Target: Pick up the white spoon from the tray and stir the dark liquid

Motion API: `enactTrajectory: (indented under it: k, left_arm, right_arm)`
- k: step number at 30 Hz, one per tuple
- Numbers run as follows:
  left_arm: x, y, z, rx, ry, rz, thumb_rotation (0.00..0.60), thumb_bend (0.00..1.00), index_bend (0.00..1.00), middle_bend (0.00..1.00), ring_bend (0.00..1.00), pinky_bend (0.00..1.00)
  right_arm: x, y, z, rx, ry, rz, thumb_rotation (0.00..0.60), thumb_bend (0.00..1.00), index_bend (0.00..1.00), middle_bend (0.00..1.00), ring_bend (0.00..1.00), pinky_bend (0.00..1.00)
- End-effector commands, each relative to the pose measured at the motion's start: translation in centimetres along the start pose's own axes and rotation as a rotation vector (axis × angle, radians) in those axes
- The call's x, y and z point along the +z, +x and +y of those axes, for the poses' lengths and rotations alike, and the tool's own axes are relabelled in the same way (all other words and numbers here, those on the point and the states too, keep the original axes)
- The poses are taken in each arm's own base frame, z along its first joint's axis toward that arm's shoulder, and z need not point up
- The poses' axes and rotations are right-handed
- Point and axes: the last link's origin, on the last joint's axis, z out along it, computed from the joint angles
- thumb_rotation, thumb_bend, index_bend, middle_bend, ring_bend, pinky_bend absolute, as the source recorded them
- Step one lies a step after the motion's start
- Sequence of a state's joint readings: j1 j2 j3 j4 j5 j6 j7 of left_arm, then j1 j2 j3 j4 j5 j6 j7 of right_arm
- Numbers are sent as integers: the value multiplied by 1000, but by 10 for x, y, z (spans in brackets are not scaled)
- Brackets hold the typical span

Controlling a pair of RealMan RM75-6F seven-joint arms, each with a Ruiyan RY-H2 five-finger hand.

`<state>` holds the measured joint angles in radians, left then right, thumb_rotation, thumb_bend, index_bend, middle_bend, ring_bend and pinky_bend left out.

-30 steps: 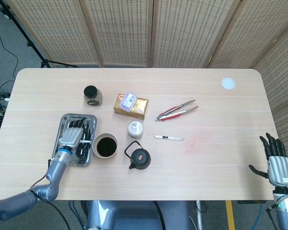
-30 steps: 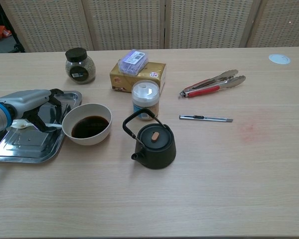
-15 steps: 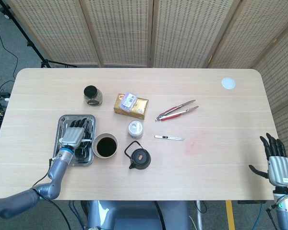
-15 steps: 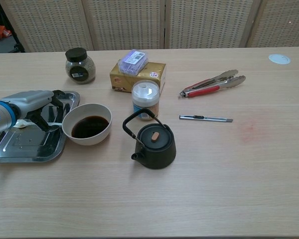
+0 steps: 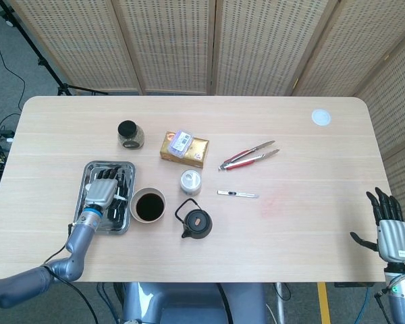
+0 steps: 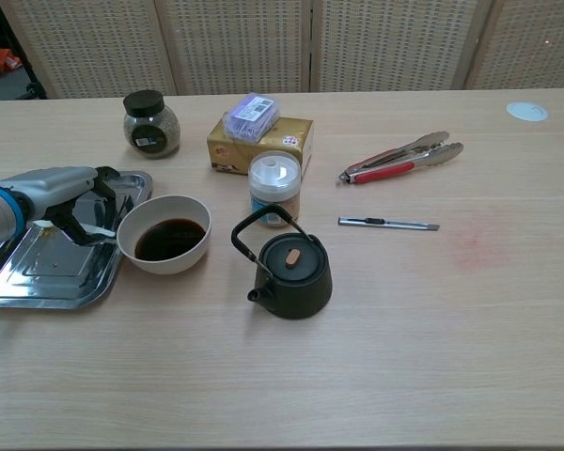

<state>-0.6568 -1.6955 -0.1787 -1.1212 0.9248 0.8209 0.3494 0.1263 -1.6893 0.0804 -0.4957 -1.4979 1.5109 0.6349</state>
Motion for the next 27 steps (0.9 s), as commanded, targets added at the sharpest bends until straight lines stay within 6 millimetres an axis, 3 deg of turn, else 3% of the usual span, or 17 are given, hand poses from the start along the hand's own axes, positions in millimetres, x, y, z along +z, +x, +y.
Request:
enactTrajectory:
  k: [1, 12, 18, 22, 24, 27]
  left_arm:
    - [-7, 10, -4, -12, -12, 26, 600, 371, 596, 0, 0, 0]
    - [-30, 37, -5, -171, -102, 109, 600, 371, 605, 0, 0, 0]
    - [-57, 56, 8, -436, -262, 148, 600, 367, 624, 0, 0, 0]
    - [-64, 60, 13, -532, -328, 156, 600, 368, 630, 0, 0, 0]
    - [-77, 62, 28, -738, -418, 109, 600, 367, 633, 0, 0, 0]
    - [-81, 64, 29, -806, -471, 74, 600, 367, 638, 0, 0, 0]
  right_arm:
    - [0, 0, 0, 1, -1, 0, 600, 0, 21, 0, 0, 0]
    - [0, -1, 0, 5, -4, -4, 600, 0, 21, 0, 0, 0]
    - [0, -1, 0, 9, -7, -6, 600, 0, 21, 0, 0, 0]
    - [-1, -1, 0, 10, -7, -5, 600, 0, 21, 0, 0, 0]
    - [-1, -1, -1, 16, -9, -2, 600, 0, 21, 0, 0, 0]
    - [-1, -1, 0, 19, -11, -2, 600, 0, 21, 0, 0, 0]
